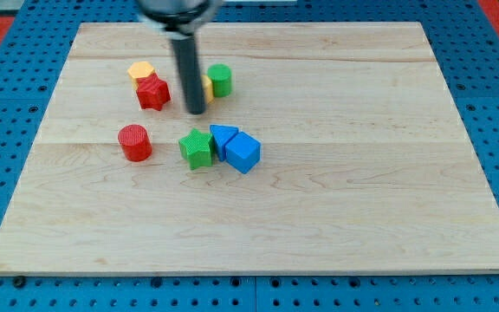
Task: Move your arm towards the green star
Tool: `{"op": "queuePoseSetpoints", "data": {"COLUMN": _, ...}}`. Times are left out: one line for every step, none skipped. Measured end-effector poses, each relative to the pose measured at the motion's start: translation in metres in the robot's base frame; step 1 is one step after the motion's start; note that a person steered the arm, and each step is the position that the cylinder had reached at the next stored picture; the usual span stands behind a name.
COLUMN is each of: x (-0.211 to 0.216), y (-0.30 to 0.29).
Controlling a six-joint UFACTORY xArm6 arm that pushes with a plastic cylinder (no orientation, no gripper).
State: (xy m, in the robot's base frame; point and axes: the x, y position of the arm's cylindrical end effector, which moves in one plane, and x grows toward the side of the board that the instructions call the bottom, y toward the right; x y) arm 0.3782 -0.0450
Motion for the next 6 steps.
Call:
{"op": "queuePoseSetpoints", "data": {"x": 0.000, "y": 0.064}}
{"op": "queuePoseSetpoints", "data": {"x": 0.017, "y": 0.115}}
{"op": "queuePoseSetpoints", "data": {"x": 0.069, "y": 0.142}}
{"op": "queuePoseSetpoints", "data": {"x": 0.131, "y": 0.134}}
{"op": "queuePoseSetpoints", "data": {"x": 0.165, "y": 0.073}}
{"op": "queuePoseSetpoints", "data": {"x": 0.160, "y": -0.012}}
